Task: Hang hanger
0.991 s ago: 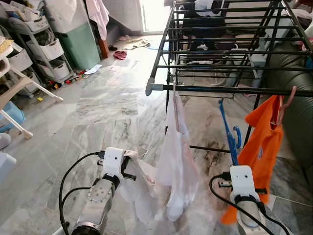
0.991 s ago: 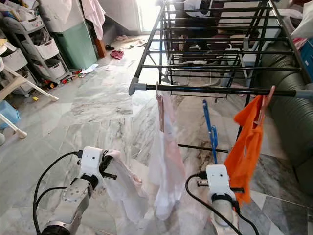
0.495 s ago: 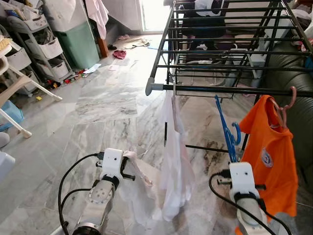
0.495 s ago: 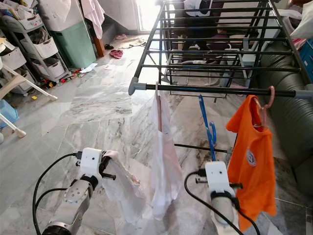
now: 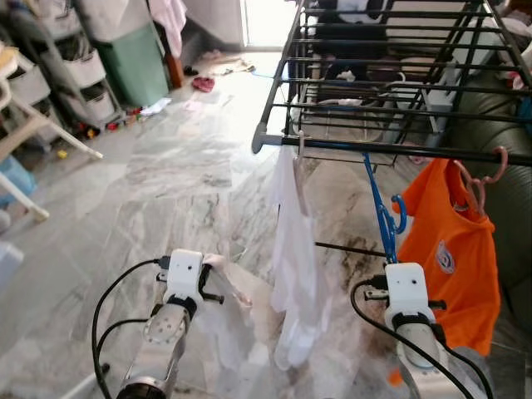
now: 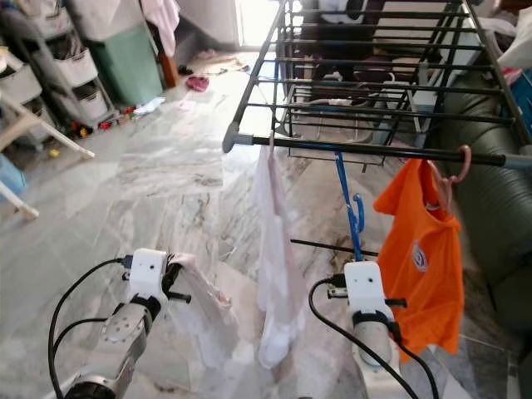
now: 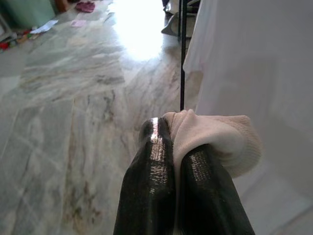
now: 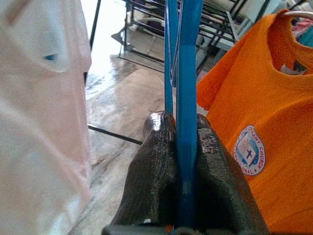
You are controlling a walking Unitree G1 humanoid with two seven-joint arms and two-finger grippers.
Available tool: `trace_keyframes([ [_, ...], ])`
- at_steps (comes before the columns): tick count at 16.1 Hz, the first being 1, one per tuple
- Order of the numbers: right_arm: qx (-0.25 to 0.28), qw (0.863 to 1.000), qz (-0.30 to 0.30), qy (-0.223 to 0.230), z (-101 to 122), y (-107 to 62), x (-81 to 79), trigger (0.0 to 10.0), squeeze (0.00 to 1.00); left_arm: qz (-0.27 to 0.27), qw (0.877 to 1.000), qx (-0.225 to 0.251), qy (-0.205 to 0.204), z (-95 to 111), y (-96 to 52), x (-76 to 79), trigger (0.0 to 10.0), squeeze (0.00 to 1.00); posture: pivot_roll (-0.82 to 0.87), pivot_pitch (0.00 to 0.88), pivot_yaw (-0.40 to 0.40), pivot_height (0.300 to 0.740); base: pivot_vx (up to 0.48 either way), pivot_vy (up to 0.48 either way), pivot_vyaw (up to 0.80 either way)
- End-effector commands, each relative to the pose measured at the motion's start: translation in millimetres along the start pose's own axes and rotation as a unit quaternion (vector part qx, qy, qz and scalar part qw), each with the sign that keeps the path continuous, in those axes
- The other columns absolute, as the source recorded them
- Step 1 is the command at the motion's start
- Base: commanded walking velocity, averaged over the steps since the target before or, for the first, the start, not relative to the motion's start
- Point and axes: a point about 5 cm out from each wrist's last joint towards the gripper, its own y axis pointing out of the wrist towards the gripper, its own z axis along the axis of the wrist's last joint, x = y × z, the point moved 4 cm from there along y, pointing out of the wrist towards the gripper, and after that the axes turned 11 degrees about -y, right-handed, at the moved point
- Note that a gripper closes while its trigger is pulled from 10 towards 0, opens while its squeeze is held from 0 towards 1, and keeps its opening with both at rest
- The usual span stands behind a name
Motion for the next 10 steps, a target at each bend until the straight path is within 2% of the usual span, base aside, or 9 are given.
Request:
trace_keyframes([
  [1,-0.002,1.000,0.011,0.007,3.5,3.2,-9.9,10.0,0.00,0.005,1.000,0.009,0.010,8.9,1.7,-10.1,10.0,0.00,-0.21,0.000,0.060,0.740,-0.270,0.000,0.00],
  [7,-0.003,1.000,0.010,0.016,10.4,16.3,-8.3,10.0,0.00,0.009,1.000,0.026,0.009,33.6,14.1,-12.6,10.0,0.00,-0.20,0.000,0.062,0.740,-0.273,0.000,0.00],
  [10,0.001,1.000,-0.002,0.010,9.9,19.9,0.1,10.0,0.00,0.012,1.000,0.018,0.003,26.9,12.3,-11.7,10.0,0.00,-0.20,0.000,0.077,0.740,-0.274,0.000,0.00],
])
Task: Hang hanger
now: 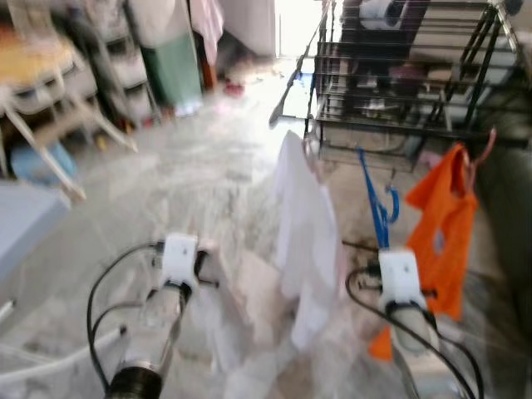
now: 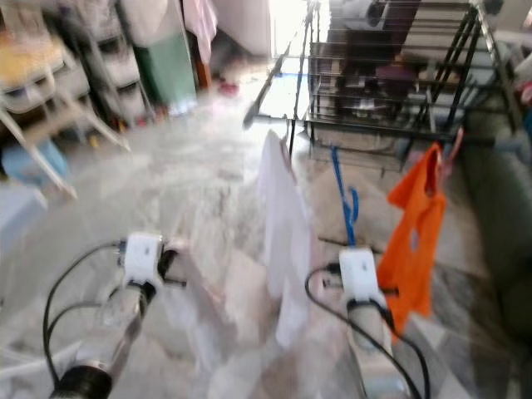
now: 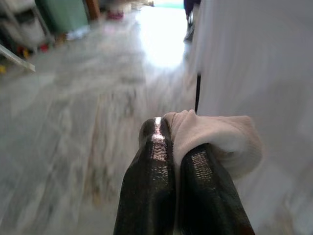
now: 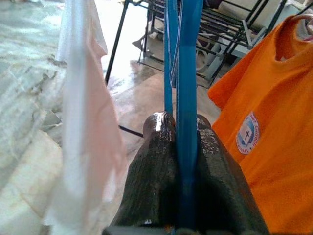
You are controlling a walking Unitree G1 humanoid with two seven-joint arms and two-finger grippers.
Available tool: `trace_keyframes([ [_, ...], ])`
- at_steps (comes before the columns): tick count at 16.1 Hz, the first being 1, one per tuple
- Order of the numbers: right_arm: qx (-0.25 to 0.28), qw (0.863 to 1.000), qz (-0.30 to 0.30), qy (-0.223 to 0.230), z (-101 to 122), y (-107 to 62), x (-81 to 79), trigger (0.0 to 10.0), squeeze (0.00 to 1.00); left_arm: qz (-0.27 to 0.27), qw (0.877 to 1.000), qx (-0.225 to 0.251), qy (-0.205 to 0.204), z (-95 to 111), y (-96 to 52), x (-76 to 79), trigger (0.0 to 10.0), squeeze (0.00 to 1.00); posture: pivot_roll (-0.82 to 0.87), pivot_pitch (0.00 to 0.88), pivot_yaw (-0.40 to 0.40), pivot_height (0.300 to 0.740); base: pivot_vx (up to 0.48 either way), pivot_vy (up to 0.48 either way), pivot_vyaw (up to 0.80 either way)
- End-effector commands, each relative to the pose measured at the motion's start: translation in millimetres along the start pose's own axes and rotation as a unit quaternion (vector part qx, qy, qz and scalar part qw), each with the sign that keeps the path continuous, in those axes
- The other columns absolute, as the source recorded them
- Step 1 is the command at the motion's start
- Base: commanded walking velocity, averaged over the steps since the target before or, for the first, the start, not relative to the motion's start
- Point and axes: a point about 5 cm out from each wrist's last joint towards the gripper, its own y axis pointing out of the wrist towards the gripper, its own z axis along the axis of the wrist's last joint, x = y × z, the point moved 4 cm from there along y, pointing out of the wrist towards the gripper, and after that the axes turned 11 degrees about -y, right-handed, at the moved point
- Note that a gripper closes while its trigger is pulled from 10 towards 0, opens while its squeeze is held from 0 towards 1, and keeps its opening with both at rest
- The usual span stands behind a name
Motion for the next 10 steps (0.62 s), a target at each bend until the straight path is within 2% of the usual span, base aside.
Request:
trace_keyframes([
  [1,0.004,1.000,-0.007,0.005,3.3,2.4,2.7,10.0,0.00,0.003,1.000,0.013,0.000,9.6,2.4,-3.0,10.0,0.00,-0.20,0.000,0.079,0.740,-0.274,0.000,0.00],
  [3,0.003,1.000,-0.014,0.016,4.4,1.9,2.9,10.0,0.00,0.003,1.000,0.009,0.003,9.4,0.8,-4.8,10.0,0.00,-0.19,0.000,0.080,0.740,-0.276,0.000,0.00],
  [7,0.000,1.000,-0.002,0.023,3.8,-2.1,-11.2,10.0,0.00,0.012,1.000,-0.009,-0.002,-4.7,-8.9,-11.2,10.0,0.00,-0.18,0.000,0.080,0.740,-0.278,0.000,0.00],
  [10,-0.006,1.000,0.000,0.024,-1.0,-1.0,-10.2,10.0,0.00,0.016,1.000,-0.015,-0.004,-7.9,-8.9,-11.2,10.0,0.00,-0.18,0.000,0.077,0.740,-0.281,0.000,0.00],
])
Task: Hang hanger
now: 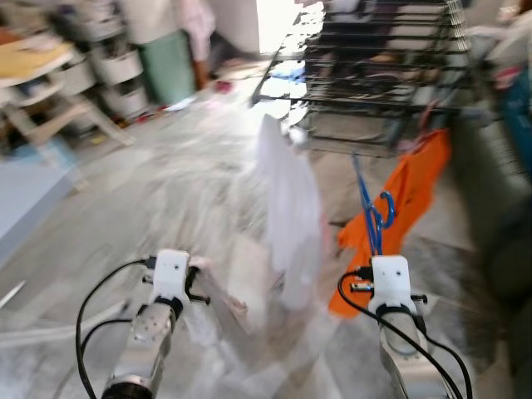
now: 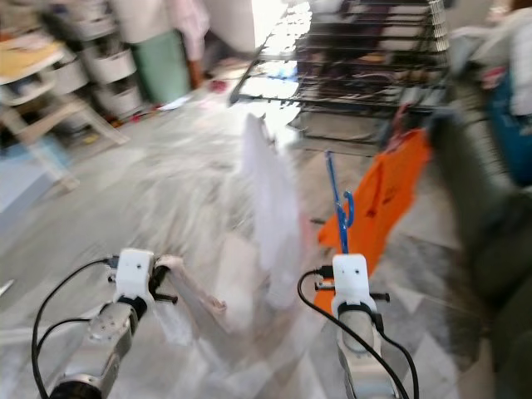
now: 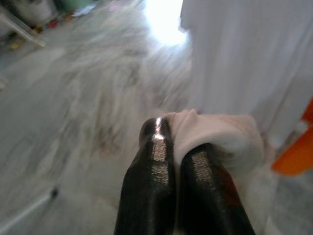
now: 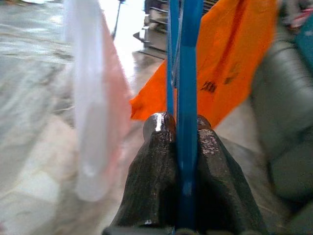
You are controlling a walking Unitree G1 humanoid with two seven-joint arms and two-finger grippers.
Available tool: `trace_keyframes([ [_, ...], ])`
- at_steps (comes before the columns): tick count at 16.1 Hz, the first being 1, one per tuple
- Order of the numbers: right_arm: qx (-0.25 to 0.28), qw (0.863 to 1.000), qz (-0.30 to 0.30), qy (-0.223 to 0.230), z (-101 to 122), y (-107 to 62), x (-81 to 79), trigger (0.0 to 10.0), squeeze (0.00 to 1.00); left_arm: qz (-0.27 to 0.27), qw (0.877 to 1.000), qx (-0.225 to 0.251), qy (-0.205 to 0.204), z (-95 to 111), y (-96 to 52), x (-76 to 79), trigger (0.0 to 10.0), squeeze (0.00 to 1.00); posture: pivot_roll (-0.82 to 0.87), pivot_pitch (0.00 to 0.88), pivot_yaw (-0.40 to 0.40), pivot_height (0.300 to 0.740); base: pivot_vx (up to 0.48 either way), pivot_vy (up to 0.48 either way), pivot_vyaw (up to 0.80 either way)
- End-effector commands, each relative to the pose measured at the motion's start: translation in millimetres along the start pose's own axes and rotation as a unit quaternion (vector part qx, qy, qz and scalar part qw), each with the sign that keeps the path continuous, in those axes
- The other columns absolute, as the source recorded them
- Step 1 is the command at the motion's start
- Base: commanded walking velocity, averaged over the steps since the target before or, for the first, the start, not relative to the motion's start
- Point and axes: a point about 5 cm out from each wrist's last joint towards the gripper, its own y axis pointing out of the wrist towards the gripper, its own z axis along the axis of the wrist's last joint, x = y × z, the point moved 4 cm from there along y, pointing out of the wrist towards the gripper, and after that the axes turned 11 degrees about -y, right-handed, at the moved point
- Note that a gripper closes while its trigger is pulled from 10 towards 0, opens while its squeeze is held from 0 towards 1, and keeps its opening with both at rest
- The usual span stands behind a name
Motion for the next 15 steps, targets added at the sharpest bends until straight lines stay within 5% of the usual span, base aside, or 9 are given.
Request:
trace_keyframes([
  [1,-0.005,1.000,-0.008,0.002,-3.5,0.7,7.5,10.0,0.00,-0.008,1.000,0.013,-0.007,9.9,4.2,5.0,10.0,0.00,-0.18,0.000,0.076,0.740,0.000,0.000,0.00],
  [6,0.000,1.000,-0.004,0.003,0.7,7.0,5.5,10.0,0.00,-0.008,0.999,0.015,-0.032,13.2,5.6,5.7,10.0,0.00,-0.15,0.000,0.066,0.740,0.000,0.058,0.00],
  [15,-0.001,1.000,0.004,0.010,1.0,8.3,-0.1,10.0,0.00,0.000,0.999,0.021,-0.039,17.5,2.3,-5.2,10.0,0.00,-0.14,0.000,0.067,0.740,0.000,0.419,-0.06],
])
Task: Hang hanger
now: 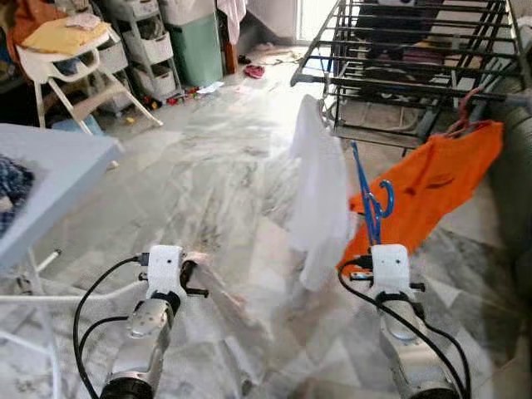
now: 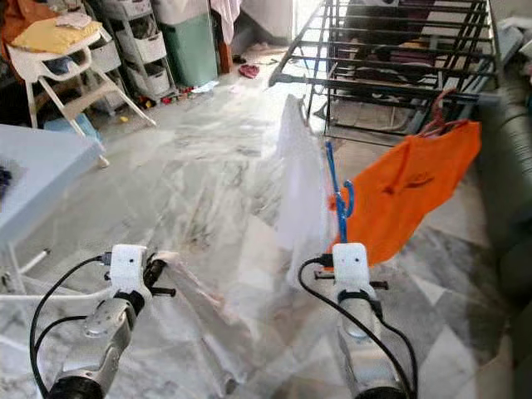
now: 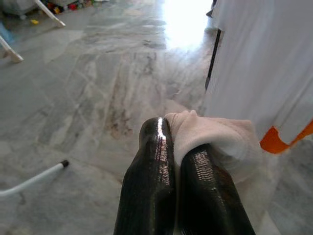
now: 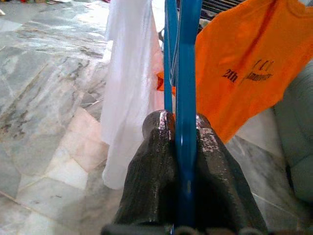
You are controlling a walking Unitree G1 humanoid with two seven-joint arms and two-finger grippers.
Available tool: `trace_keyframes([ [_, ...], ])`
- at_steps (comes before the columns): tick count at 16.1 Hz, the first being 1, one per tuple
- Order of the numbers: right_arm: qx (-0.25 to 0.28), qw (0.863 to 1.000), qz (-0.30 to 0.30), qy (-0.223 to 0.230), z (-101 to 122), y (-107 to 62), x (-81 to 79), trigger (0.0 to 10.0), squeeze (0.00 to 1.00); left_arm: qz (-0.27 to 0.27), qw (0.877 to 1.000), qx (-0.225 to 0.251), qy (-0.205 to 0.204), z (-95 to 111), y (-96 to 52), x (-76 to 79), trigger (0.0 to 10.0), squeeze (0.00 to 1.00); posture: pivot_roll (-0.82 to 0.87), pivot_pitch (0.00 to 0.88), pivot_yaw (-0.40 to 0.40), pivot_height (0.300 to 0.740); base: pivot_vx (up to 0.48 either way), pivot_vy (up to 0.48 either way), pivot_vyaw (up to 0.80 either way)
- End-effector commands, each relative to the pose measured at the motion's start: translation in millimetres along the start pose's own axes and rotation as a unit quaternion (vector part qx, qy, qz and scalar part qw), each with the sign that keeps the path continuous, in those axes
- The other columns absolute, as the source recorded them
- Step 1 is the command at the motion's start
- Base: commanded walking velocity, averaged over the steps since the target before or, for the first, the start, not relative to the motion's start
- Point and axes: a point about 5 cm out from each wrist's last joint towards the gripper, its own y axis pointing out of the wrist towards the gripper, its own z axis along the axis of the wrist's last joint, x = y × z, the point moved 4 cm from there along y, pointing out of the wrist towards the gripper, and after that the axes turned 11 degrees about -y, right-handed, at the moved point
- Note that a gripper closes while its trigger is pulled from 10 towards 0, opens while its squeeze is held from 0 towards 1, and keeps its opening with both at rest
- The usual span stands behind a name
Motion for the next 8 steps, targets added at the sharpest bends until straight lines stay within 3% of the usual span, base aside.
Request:
trace_keyframes([
  [1,0.006,1.000,0.005,0.005,3.8,1.0,-4.6,10.0,0.00,0.005,1.000,0.011,0.004,9.1,-0.1,-5.9,10.0,0.00,-0.14,0.000,0.067,0.740,0.000,0.480,-0.56],
  [8,0.006,1.000,0.008,0.003,3.3,3.0,-6.6,10.0,0.00,0.002,1.000,0.006,0.009,5.7,-2.9,-4.6,10.0,0.00,-0.14,0.000,0.068,0.740,0.000,0.480,-0.57],
])
